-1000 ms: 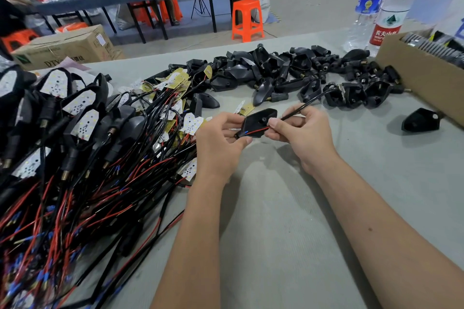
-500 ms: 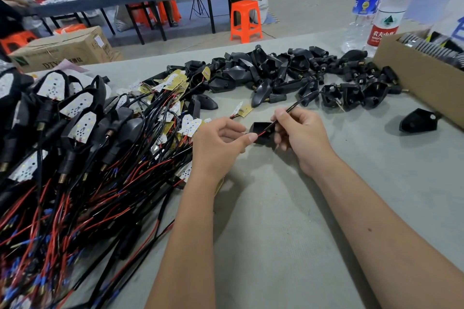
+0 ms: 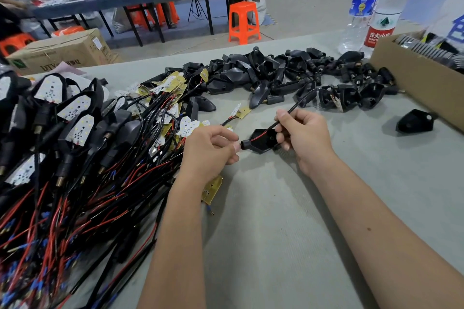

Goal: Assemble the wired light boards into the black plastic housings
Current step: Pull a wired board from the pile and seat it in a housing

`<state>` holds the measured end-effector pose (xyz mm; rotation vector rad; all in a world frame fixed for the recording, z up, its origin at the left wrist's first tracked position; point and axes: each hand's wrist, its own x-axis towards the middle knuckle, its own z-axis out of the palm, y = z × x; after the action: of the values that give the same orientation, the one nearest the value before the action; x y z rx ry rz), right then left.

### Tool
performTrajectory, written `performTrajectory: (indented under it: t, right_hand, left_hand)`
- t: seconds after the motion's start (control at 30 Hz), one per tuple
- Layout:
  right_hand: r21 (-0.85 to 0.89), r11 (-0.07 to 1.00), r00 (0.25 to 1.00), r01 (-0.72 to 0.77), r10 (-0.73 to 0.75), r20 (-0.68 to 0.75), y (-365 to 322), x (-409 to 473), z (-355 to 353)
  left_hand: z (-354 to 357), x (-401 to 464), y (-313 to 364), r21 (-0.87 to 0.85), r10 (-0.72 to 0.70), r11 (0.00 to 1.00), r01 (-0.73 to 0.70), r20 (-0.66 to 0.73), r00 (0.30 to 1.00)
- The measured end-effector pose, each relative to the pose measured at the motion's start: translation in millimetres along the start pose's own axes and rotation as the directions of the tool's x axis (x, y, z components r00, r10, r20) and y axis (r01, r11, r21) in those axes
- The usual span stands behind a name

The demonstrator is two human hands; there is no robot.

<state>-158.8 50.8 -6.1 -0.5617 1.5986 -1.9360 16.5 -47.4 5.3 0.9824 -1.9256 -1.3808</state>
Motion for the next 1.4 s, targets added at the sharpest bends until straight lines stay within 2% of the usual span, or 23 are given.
performTrajectory:
  t: [0.13, 0.27, 0.47, 0.6, 0.73, 0.93, 1.2, 1.4]
  right_hand:
    - [0.061, 0.998, 1.000, -0.004, 0.005, -0.021, -2.5, 1.2, -1.0]
    - [0.129, 0.991, 0.999, -0.045, 0.048, -0.018, -4.8, 1.4, -3.4]
    - [0.179, 0.982, 0.998, -0.055, 0.062, -0.033, -7.5, 1.5, -6.2]
    - [0.179, 0.983, 0.998, -0.052, 0.056, -0.021, -8.5, 0.3, -5.2]
    - [0.262, 0.964, 0.998, -0.045, 0.054, -0.029, -10.1, 1.7, -9.1]
    - [0.142, 0.990, 1.000, -0.002, 0.004, -0.015, -4.8, 0.2, -3.7]
    - [0.247, 0.968, 0.997, -0.040, 0.056, -0.059, -8.0, 1.2, -5.8]
    - [0.241, 0.969, 0.997, -0.054, 0.066, -0.041, -6.8, 3.1, -8.7]
  left_hand:
    - [-7.5, 0.6, 3.9, -0.040, 0.038, 0.999, -0.037, 0.022, 0.999]
    - [-14.3, -1.2, 8.6, -0.074, 0.061, 0.996, -0.053, 0.106, 0.993]
    - [-19.8, -7.1, 13.0, -0.099, 0.023, 0.995, 0.005, 0.278, 0.960]
    - [-20.5, -9.8, 13.2, -0.056, -0.038, 0.997, 0.061, 0.347, 0.937]
    - [-20.2, -7.3, 8.8, 0.116, -0.117, 0.989, 0.088, 0.269, 0.956]
    - [-4.0, -2.0, 7.2, 0.263, -0.051, 0.965, -0.009, 0.222, 0.974]
    - [-13.8, -3.7, 13.7, 0.021, -0.014, 1.000, 0.008, 0.322, 0.946]
    - [-17.9, -5.5, 14.4, 0.093, -0.013, 0.996, -0.015, 0.300, 0.954]
